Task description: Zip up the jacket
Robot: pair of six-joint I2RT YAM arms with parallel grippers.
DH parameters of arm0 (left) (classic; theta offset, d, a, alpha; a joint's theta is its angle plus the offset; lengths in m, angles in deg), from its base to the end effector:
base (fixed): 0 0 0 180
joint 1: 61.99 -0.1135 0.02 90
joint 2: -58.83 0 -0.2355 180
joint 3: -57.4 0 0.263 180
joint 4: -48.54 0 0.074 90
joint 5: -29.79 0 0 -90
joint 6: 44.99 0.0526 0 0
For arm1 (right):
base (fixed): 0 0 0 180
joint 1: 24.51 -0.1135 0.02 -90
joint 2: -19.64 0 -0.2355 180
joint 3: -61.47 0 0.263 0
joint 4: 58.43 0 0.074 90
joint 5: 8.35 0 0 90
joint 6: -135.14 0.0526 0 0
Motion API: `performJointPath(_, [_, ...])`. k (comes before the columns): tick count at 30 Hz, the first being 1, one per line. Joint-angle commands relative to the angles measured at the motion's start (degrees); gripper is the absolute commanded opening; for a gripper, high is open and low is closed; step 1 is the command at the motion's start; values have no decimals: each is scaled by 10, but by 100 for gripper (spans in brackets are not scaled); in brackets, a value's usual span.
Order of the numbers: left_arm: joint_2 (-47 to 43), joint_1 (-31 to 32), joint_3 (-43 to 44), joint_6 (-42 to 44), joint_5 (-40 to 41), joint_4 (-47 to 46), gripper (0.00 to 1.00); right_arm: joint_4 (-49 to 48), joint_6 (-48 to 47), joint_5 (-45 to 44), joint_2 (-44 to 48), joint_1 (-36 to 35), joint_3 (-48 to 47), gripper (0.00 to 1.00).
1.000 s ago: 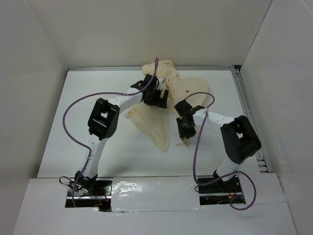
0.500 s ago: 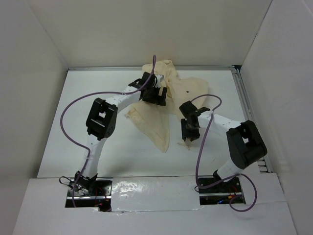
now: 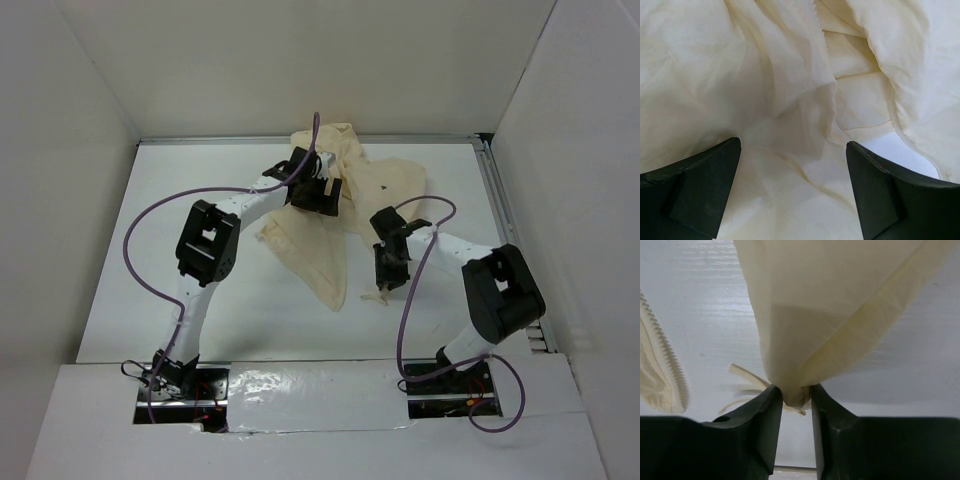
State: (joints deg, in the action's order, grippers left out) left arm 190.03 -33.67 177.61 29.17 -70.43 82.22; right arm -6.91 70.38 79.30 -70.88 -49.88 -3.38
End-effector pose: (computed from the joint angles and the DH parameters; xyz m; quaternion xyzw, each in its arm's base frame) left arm 0.4557 -0.2562 0.1521 0.1340 0.9099 -0.2204 0.3248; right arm 0.2605 0.1211 0.1117 0.0012 0.9936 0.0293 0.1095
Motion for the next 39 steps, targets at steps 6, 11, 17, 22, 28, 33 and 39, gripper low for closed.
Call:
performJointPath(6, [-47, -5, -3, 10, 4, -16, 99, -22, 3, -13, -37, -7, -13, 17])
performJointPath(11, [-90, -5, -9, 9, -2, 1, 99, -62, -3, 20, -5, -4, -20, 0])
performJointPath(17, [-232, 3, -111, 9, -66, -18, 99, -208, 10, 134, 147, 22, -13, 0])
performJointPath(22, [-363, 28, -210, 10, -132, -63, 99, -267, 17, 153, 222, 29, -27, 0])
performJointPath(28, [-434, 57, -307, 37, -185, -153, 99, -284, 35, 185, 254, 30, -42, 0])
performJointPath(33, [-398, 96, -284, 49, -200, -143, 99, -322, 68, 173, 281, 23, -20, 0])
performJointPath(39, [-377, 148, -286, 49, -89, -144, 99, -338, 132, 153, 305, 38, -9, 0])
